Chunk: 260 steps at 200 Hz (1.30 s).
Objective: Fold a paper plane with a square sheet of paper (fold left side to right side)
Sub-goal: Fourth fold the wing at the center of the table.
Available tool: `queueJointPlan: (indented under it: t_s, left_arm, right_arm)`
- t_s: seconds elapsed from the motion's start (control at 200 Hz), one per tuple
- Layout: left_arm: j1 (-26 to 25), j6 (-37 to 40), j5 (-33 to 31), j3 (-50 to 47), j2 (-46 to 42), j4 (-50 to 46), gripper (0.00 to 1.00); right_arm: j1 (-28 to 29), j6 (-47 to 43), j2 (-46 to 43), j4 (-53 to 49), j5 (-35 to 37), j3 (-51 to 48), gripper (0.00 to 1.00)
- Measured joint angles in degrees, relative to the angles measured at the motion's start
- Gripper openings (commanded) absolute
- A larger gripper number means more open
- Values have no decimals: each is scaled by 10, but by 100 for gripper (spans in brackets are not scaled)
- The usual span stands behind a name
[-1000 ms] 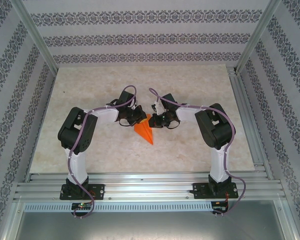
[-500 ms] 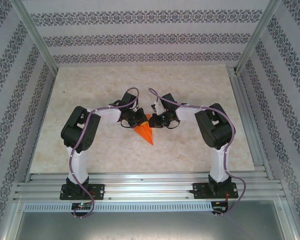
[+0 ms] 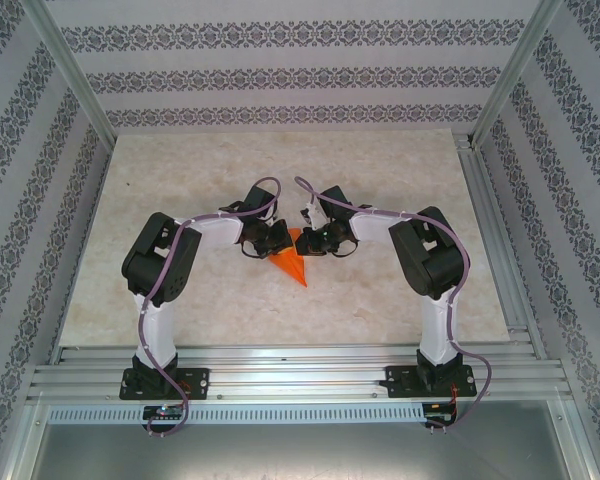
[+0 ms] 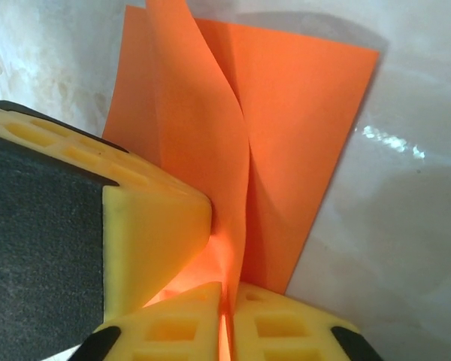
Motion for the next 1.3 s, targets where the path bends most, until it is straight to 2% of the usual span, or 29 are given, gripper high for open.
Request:
queueJointPlan:
  t_s: [0.07,0.255,0.375,0.475,0.739,1.299]
  left_arm:
    - [0,1,0,0,-1,-3,0]
    - [0,1,-2,-1,-1,-3,0]
    - [0,1,-2,-2,-2,-2,0]
    - [0,1,-2,-2,-2,-2,0]
    - [0,3,-2,-2,-2,-2,0]
    - [0,10,-4,-2,-2,-2,0]
  right_arm:
    - [0,-1,-7,-9,9,2,23]
    - [-8,-7,-65,-66,48,0,28]
    - [-11,-9,-123,-77,60,-9,18]
    - [-2,0,-145,-69,52,-23,16]
    - [57,44,-112,-26,12,-61,14]
    - [56,71,-93,21,-3,-113,14]
